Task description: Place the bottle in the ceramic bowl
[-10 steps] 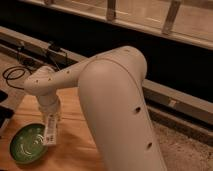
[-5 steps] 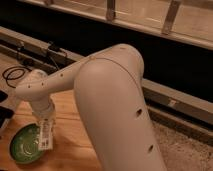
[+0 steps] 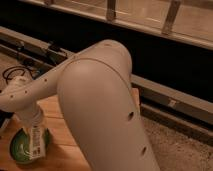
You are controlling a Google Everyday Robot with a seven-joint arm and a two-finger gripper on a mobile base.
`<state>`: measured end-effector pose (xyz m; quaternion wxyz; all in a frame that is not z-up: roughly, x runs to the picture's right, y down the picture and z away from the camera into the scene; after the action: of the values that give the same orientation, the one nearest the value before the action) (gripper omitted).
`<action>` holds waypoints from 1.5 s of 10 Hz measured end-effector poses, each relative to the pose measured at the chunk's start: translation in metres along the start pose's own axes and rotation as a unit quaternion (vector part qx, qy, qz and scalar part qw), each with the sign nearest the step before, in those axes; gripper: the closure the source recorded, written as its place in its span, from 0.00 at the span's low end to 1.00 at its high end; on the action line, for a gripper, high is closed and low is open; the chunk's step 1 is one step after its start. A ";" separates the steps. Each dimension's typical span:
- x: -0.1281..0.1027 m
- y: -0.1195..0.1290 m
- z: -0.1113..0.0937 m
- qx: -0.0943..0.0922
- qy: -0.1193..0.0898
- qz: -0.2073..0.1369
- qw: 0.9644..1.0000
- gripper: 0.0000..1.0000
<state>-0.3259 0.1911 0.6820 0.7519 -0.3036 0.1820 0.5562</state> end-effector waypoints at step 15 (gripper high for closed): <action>-0.009 0.033 0.008 0.002 0.013 -0.052 0.999 0.20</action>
<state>-0.3601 0.1964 0.6855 0.7780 -0.3180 0.1773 0.5120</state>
